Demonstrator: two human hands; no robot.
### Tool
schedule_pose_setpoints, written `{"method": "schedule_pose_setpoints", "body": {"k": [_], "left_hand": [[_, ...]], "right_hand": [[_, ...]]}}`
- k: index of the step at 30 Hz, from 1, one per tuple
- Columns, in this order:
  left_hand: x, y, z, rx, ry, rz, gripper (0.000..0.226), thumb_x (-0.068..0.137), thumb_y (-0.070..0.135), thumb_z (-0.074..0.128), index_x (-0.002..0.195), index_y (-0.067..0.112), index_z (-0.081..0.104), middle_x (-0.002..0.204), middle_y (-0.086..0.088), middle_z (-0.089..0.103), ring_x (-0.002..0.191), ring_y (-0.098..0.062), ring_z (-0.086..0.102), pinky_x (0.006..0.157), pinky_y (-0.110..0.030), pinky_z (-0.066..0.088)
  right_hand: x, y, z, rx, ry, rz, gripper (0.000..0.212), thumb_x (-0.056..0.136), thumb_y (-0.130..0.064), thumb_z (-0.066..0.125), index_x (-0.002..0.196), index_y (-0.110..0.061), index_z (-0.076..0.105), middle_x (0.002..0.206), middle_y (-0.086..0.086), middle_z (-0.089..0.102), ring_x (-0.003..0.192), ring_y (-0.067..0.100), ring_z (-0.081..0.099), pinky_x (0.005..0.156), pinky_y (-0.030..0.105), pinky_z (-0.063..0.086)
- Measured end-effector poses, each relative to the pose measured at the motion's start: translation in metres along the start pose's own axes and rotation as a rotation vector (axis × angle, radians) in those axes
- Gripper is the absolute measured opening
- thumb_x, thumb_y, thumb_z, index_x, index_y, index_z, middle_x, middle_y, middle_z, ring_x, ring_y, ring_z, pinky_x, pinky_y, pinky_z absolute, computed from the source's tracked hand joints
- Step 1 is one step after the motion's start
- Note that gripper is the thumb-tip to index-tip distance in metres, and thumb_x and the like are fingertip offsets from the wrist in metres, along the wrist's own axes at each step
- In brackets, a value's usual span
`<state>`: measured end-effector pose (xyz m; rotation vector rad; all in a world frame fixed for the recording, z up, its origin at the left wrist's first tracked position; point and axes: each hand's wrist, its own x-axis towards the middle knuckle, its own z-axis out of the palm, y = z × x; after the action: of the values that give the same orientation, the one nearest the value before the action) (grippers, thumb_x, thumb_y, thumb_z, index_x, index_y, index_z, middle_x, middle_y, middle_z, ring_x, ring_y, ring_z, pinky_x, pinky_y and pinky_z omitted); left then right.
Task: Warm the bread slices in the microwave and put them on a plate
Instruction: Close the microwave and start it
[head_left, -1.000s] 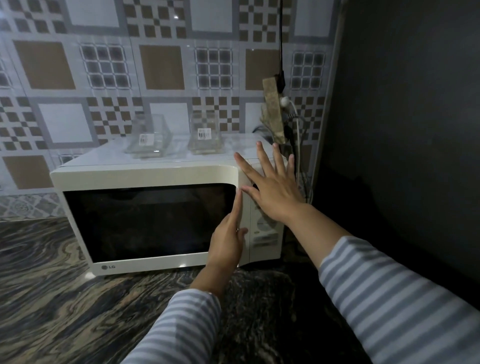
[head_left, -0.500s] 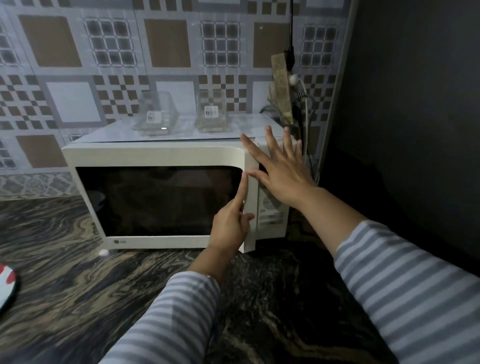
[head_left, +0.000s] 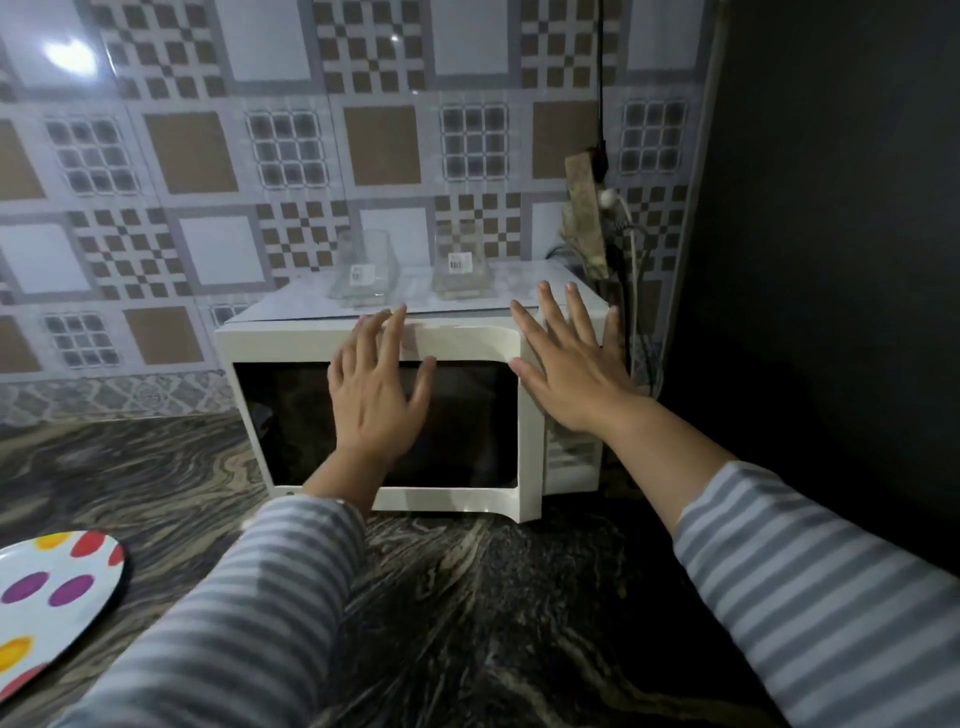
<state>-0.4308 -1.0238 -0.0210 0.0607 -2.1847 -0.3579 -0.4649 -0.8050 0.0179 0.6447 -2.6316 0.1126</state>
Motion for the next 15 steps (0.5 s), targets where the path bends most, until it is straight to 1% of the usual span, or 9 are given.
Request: {"method": "schedule_pose_setpoints", "body": {"k": [2, 4, 7, 15], "left_hand": [[0.013, -0.007, -0.003, 0.082, -0.149, -0.001, 0.059, 0.098, 0.052, 0.029, 0.151, 0.032, 0.015, 0.159, 0.005, 0.015, 0.148, -0.016, 0.000, 0.117, -0.052, 0.003], [0.015, -0.011, -0.003, 0.112, -0.220, 0.002, 0.059, 0.097, 0.055, 0.024, 0.152, 0.034, 0.013, 0.160, 0.010, 0.009, 0.147, -0.011, -0.009, 0.116, -0.057, -0.003], [0.012, -0.011, -0.008, 0.095, -0.254, 0.000, 0.059, 0.097, 0.056, 0.021, 0.151, 0.034, 0.013, 0.160, 0.011, 0.009, 0.147, -0.010, -0.012, 0.116, -0.059, 0.000], [-0.004, -0.019, -0.037, 0.052, -0.333, 0.045, 0.062, 0.095, 0.061, 0.019, 0.151, 0.036, 0.010, 0.161, 0.012, 0.002, 0.146, -0.010, -0.015, 0.115, -0.062, -0.001]], "right_hand": [[0.002, -0.006, 0.000, -0.005, -0.005, 0.021, 0.061, 0.100, -0.052, 0.018, 0.151, -0.033, -0.010, 0.157, -0.003, -0.027, 0.141, 0.021, -0.033, 0.112, 0.059, -0.017], [0.001, -0.011, 0.001, 0.009, 0.004, 0.045, 0.059, 0.101, -0.052, 0.018, 0.152, -0.031, -0.001, 0.159, -0.003, -0.021, 0.143, 0.022, -0.028, 0.112, 0.058, -0.015], [-0.005, -0.017, -0.002, 0.025, 0.005, 0.071, 0.057, 0.101, -0.050, 0.020, 0.153, -0.030, 0.006, 0.161, -0.003, -0.015, 0.144, 0.022, -0.025, 0.111, 0.057, -0.014], [-0.045, -0.058, -0.018, 0.020, 0.037, 0.183, 0.058, 0.100, -0.048, 0.029, 0.152, -0.029, 0.010, 0.162, -0.001, -0.008, 0.146, 0.022, -0.020, 0.115, 0.058, -0.010]]}}
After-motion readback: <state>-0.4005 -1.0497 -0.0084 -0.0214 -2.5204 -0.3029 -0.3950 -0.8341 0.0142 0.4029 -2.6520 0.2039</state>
